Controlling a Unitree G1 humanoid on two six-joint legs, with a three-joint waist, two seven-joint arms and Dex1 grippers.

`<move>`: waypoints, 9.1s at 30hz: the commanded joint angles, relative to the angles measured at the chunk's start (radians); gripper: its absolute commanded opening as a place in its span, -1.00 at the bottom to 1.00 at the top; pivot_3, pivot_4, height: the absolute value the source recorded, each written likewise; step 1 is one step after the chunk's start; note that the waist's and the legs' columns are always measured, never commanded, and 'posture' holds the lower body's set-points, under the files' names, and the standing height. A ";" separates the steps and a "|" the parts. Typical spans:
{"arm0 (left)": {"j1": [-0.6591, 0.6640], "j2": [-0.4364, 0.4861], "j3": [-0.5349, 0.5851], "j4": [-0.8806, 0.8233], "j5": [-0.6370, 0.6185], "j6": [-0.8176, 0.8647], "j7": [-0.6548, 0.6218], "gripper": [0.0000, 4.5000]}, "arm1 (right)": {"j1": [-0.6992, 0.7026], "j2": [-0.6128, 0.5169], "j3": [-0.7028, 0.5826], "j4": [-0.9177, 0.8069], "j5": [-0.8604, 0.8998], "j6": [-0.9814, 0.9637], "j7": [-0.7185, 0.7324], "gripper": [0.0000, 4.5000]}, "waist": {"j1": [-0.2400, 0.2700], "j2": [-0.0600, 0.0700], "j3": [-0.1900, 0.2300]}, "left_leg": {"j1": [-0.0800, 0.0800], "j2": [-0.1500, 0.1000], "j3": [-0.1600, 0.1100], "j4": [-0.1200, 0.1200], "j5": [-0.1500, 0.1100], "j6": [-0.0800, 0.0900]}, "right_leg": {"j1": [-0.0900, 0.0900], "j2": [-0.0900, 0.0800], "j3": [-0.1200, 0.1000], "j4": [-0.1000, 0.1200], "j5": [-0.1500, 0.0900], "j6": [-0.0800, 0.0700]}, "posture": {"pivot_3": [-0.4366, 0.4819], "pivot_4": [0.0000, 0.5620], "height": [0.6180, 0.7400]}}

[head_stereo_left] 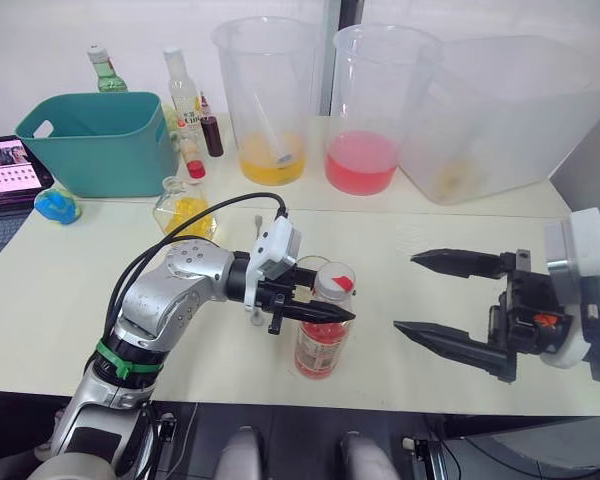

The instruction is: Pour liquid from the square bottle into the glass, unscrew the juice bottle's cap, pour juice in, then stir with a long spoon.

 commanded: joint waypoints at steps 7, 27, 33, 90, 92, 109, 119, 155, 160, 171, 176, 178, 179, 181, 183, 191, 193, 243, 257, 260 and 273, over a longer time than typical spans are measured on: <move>0.022 0.012 -0.011 -0.021 0.017 -0.039 -0.008 -0.44 | -0.267 0.102 0.352 -0.007 -0.136 -0.007 -0.194 1.00 | 0.000 0.000 0.000 | 0.000 0.000 0.000 0.000 0.000 0.000 | 0.000 0.000 0.000 0.000 0.000 0.000 | -0.05 -0.47 0.80; 0.024 0.031 -0.015 -0.038 0.027 -0.037 0.013 -0.44 | -0.445 0.245 0.526 0.031 -0.168 0.036 -0.126 -0.26 | 0.001 0.000 0.000 | -0.001 0.000 0.000 0.000 0.000 0.000 | -0.001 0.000 0.000 0.000 0.000 0.000 | -0.05 -0.47 0.80; 0.039 0.054 -0.004 -0.056 0.036 -0.033 0.040 -0.44 | -0.542 0.254 0.585 0.138 -0.240 0.000 0.145 -0.26 | -0.003 0.000 0.000 | -0.001 0.000 0.000 0.000 0.000 0.000 | -0.002 0.000 0.000 0.001 0.000 0.000 | -0.05 -0.47 0.80; 0.027 0.035 -0.063 0.095 0.124 -0.209 -0.039 -0.44 | -0.579 0.350 0.582 0.171 -0.423 0.054 0.263 -0.25 | 0.007 0.000 -0.001 | 0.002 0.000 0.000 0.000 0.000 0.000 | 0.001 0.000 0.000 0.001 0.000 0.000 | -0.05 -0.47 0.80; 0.029 0.035 -0.064 0.089 0.126 -0.209 -0.032 -0.44 | -0.640 0.326 0.669 0.252 -0.497 0.013 0.414 -0.25 | 0.002 0.000 -0.001 | 0.002 0.000 0.000 0.001 0.000 0.000 | 0.001 0.000 0.000 0.001 0.000 0.000 | -0.05 -0.47 0.80; 0.076 0.012 -0.062 -0.043 0.111 -0.147 0.080 -0.44 | -0.871 0.292 0.758 0.594 -0.628 -0.116 0.945 0.97 | 0.022 0.001 -0.001 | 0.003 0.000 0.000 0.001 0.000 0.000 | 0.002 -0.001 -0.001 0.001 0.000 0.000 | -0.05 -0.47 0.80; 0.066 -0.014 -0.070 -0.051 0.089 -0.118 0.080 -0.44 | -0.602 0.276 0.453 0.186 -0.432 0.206 0.338 0.97 | 0.029 0.000 -0.001 | 0.002 0.000 0.000 0.001 0.000 0.000 | 0.002 -0.001 0.000 0.001 0.000 0.000 | -0.05 -0.47 0.80; 0.093 0.029 -0.023 -0.099 0.103 -0.061 0.126 -0.44 | -0.813 0.311 0.835 0.429 -0.614 -0.156 0.864 -0.24 | 0.012 0.000 -0.001 | 0.003 0.000 0.000 0.000 0.000 0.000 | 0.002 0.000 0.000 0.000 0.000 0.000 | -0.05 -0.47 0.80; 0.110 0.046 -0.013 -0.123 0.094 -0.051 0.139 -0.44 | -0.870 0.308 0.823 0.488 -0.621 -0.145 0.967 0.37 | 0.014 0.000 -0.001 | 0.002 0.000 0.000 -0.001 0.000 0.000 | 0.000 0.000 0.000 0.000 0.000 0.000 | -0.05 -0.47 0.80; 0.092 0.036 -0.031 -0.098 0.070 -0.058 0.124 -0.44 | -0.735 0.229 0.551 0.277 -0.477 0.046 0.659 0.99 | 0.017 0.000 -0.001 | 0.002 0.000 0.001 -0.001 0.000 0.000 | 0.000 0.000 0.000 0.000 0.000 0.000 | -0.05 -0.47 0.80; 0.072 0.007 -0.065 -0.058 0.076 -0.082 0.099 -0.44 | -0.611 0.235 0.412 0.142 -0.402 0.163 0.352 0.99 | 0.016 0.000 -0.001 | 0.002 0.000 0.001 -0.001 0.000 0.000 | 0.000 0.000 0.000 0.000 0.000 0.000 | -0.05 -0.47 0.80; 0.063 0.000 -0.073 -0.033 0.080 -0.097 0.081 -0.44 | -0.554 0.251 0.382 0.087 -0.398 0.181 0.236 0.99 | 0.018 0.000 -0.001 | 0.002 0.000 0.001 -0.001 0.000 0.000 | 0.001 0.000 0.000 0.000 0.000 0.000 | -0.05 -0.47 0.80; 0.059 -0.003 -0.075 -0.022 0.081 -0.104 0.072 -0.44 | -0.536 0.260 0.374 0.069 -0.395 0.187 0.188 0.99 | 0.021 0.000 -0.001 | 0.002 0.000 0.001 -0.001 0.000 0.000 | 0.001 -0.001 0.000 0.000 0.000 0.000 | -0.05 -0.47 0.80; 0.053 -0.007 -0.079 -0.004 0.086 -0.119 0.059 -0.44 | -0.511 0.289 0.358 0.050 -0.360 0.209 0.086 0.99 | 0.022 0.000 -0.001 | 0.002 -0.001 0.001 -0.001 0.000 0.000 | 0.001 -0.001 0.000 0.000 0.000 0.000 | -0.05 -0.47 0.80; 0.046 -0.014 -0.084 0.019 0.097 -0.140 0.047 -0.44 | -0.479 0.312 0.352 0.020 -0.309 0.222 0.014 0.99 | 0.024 0.000 -0.001 | 0.002 -0.001 0.001 -0.001 0.000 0.000 | 0.001 -0.001 0.000 0.000 0.000 0.000 | -0.05 -0.47 0.80; 0.042 -0.016 -0.085 0.063 0.107 -0.184 0.010 -0.44 | -0.455 0.320 0.377 -0.006 -0.174 0.237 -0.143 0.64 | 0.025 0.000 -0.001 | 0.002 -0.001 0.001 -0.001 0.000 0.000 | 0.001 -0.001 0.000 -0.001 0.000 0.000 | -0.05 -0.47 0.80; 0.051 -0.010 -0.080 0.067 0.107 -0.196 0.003 -0.44 | -0.455 0.310 0.382 -0.005 -0.157 0.231 -0.153 0.33 | 0.025 0.000 -0.001 | 0.002 -0.001 0.001 -0.001 0.000 0.000 | 0.002 -0.001 0.000 -0.001 0.000 0.000 | -0.05 -0.47 0.80; 0.053 -0.014 -0.069 0.010 0.103 -0.144 0.064 -0.44 | -0.403 0.255 0.471 -0.011 -0.173 0.103 -0.133 -0.25 | 0.024 -0.001 -0.002 | 0.002 0.000 0.001 -0.001 0.000 0.000 | 0.002 -0.001 0.000 -0.002 0.000 0.000 | -0.05 -0.47 0.80; 0.102 0.043 -0.044 -0.083 0.110 -0.110 0.112 -0.44 | -0.683 0.267 0.827 0.388 -0.645 -0.253 0.722 -0.25 | 0.004 0.000 -0.002 | 0.005 0.000 0.001 -0.001 0.000 0.000 | 0.003 0.000 0.000 -0.001 0.000 0.000 | -0.05 -0.47 0.80; 0.131 0.058 -0.039 -0.124 0.101 -0.103 0.121 -0.44 | -0.769 0.296 0.859 0.486 -0.688 -0.315 0.879 -0.25 | 0.001 0.000 -0.002 | 0.005 0.001 0.001 -0.002 0.000 0.000 | 0.003 0.001 0.000 -0.001 0.000 0.000 | -0.05 -0.47 0.80; 0.089 0.060 -0.069 -0.120 0.094 -0.094 0.120 -0.44 | -0.819 0.217 0.711 0.518 -0.665 -0.240 0.868 0.91 | 0.011 -0.001 -0.002 | 0.003 0.001 0.001 -0.001 0.000 0.000 | 0.001 0.000 0.000 -0.001 0.000 0.000 | -0.05 -0.47 0.80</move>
